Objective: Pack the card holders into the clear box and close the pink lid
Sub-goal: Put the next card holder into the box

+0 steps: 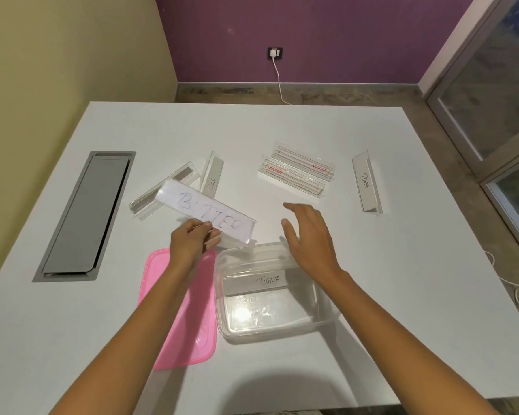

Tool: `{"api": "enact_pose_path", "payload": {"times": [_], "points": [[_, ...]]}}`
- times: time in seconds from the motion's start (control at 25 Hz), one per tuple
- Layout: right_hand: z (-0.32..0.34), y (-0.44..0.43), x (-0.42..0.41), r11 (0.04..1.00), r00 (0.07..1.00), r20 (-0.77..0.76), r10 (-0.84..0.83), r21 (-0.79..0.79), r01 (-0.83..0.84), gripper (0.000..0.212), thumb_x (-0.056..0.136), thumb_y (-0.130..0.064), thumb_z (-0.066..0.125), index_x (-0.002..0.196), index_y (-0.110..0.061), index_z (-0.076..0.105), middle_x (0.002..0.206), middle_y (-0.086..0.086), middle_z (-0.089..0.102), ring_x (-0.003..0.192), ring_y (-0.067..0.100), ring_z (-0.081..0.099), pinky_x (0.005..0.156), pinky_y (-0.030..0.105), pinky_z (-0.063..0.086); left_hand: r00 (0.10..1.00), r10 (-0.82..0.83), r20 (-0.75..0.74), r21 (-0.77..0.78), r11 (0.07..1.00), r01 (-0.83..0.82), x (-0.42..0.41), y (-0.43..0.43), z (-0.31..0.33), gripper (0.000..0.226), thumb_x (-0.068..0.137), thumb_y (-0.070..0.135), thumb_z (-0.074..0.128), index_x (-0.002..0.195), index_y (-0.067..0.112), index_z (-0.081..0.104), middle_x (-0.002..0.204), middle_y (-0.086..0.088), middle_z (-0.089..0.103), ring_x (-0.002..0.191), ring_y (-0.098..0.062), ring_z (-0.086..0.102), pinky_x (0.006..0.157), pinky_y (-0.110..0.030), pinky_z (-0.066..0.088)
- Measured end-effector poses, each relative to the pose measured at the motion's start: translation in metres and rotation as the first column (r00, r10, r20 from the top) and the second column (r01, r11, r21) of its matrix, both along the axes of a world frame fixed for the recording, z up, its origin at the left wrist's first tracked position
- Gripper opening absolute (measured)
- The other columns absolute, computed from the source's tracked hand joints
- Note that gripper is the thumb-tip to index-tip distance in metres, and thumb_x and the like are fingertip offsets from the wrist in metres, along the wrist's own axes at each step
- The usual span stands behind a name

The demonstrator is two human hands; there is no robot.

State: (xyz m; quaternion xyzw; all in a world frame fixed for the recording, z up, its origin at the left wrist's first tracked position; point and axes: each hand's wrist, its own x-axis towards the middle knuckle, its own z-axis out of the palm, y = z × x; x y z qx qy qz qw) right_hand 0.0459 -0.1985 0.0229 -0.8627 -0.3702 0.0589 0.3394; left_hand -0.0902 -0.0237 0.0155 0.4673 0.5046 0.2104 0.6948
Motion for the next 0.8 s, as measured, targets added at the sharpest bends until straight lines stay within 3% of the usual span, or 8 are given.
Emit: {"api": "enact_pose_path", "payload": {"times": [0.08,0.2,0.32,0.44,0.52,0.64,0.72,0.8], "points": [[0.015,0.008,0.005,0.996,0.989,-0.121,0.087,0.034,-0.083,0.040,0.095,-0.034,0.051,0.132,-0.022,0.047,0.132,-0.002,0.055,0.122,0.014,0.047,0.099,0.029,0.038,0.995,-0.094,0.026,0.123,0.988,0.090,-0.005,-0.022,0.008,0.011,0.091,0.006,0.058,0.080,0.004,0.061,0.077,-0.013,0.065,0.075,-0.019,0.068,0.069,-0.023,0.061],[0.033,0.013,0.014,0.965,0.887,-0.394,0.241,0.001,-0.262,0.057,0.082,-0.047,0.066,0.131,-0.029,0.044,0.126,-0.005,0.061,0.118,0.009,0.053,0.098,0.028,0.041,0.985,-0.166,0.049,0.203,0.967,0.153,-0.006,-0.050,0.019,0.011,0.090,0.008,0.060,0.080,0.003,0.063,0.076,-0.010,0.067,0.075,-0.017,0.071,0.065,-0.024,0.061],[0.038,0.010,0.020,0.918,0.811,-0.496,0.310,-0.065,-0.391,0.069,0.071,-0.042,0.079,0.131,-0.030,0.046,0.124,-0.001,0.062,0.115,0.013,0.057,0.102,0.035,0.046,0.965,-0.252,0.074,0.233,0.945,0.229,-0.007,-0.070,0.026,0.012,0.088,0.009,0.062,0.080,0.000,0.063,0.070,-0.004,0.069,0.074,-0.016,0.073,0.064,-0.024,0.059],[0.037,0.003,0.022,0.898,0.756,-0.553,0.349,-0.033,-0.439,0.063,0.070,-0.031,0.082,0.126,-0.024,0.054,0.119,-0.001,0.065,0.107,0.017,0.062,0.096,0.040,0.051,0.928,-0.366,0.066,0.255,0.905,0.339,-0.009,-0.077,0.029,0.012,0.087,0.009,0.062,0.077,0.012,0.067,0.070,0.003,0.073,0.075,-0.017,0.074,0.070,-0.028,0.060],[0.033,-0.004,0.020,0.901,0.774,-0.533,0.343,-0.046,-0.431,0.060,0.070,-0.025,0.082,0.125,-0.021,0.056,0.119,-0.001,0.065,0.105,0.018,0.062,0.093,0.037,0.052,0.922,-0.383,-0.053,0.339,0.862,0.377,-0.013,-0.077,0.027,0.014,0.087,0.013,0.062,0.079,0.019,0.071,0.077,0.003,0.075,0.080,-0.015,0.073,0.079,-0.031,0.058],[0.024,-0.020,0.019,0.890,0.862,-0.398,0.313,-0.194,-0.413,0.059,0.071,-0.023,0.081,0.123,-0.023,0.055,0.119,-0.001,0.063,0.103,0.019,0.059,0.088,0.034,0.051,0.965,-0.171,-0.199,0.450,0.859,0.245,-0.025,-0.076,0.019,0.020,0.095,0.022,0.048,0.094,0.030,0.066,0.095,0.003,0.073,0.090,-0.015,0.068,0.084,-0.033,0.053],[0.014,-0.030,0.015,0.817,0.896,-0.278,0.345,-0.381,-0.433,0.058,0.074,-0.025,0.078,0.126,-0.024,0.050,0.121,-0.002,0.059,0.106,0.021,0.056,0.088,0.037,0.048,0.983,-0.042,-0.177,0.375,0.921,0.107,-0.034,-0.070,0.011,0.024,0.099,0.025,0.039,0.116,0.028,0.056,0.110,0.005,0.067,0.093,-0.013,0.062,0.079,-0.028,0.050],[0.002,-0.035,0.008,0.732,0.898,-0.167,0.407,-0.529,-0.430,0.058,0.079,-0.021,0.072,0.130,-0.023,0.045,0.126,0.000,0.055,0.113,0.024,0.052,0.085,0.038,0.046,0.962,-0.072,-0.263,0.298,0.942,0.152,-0.041,-0.062,0.002,0.033,0.099,0.028,0.038,0.131,0.026,0.047,0.117,0.007,0.062,0.094,-0.012,0.058,0.080,-0.024,0.046]]}}
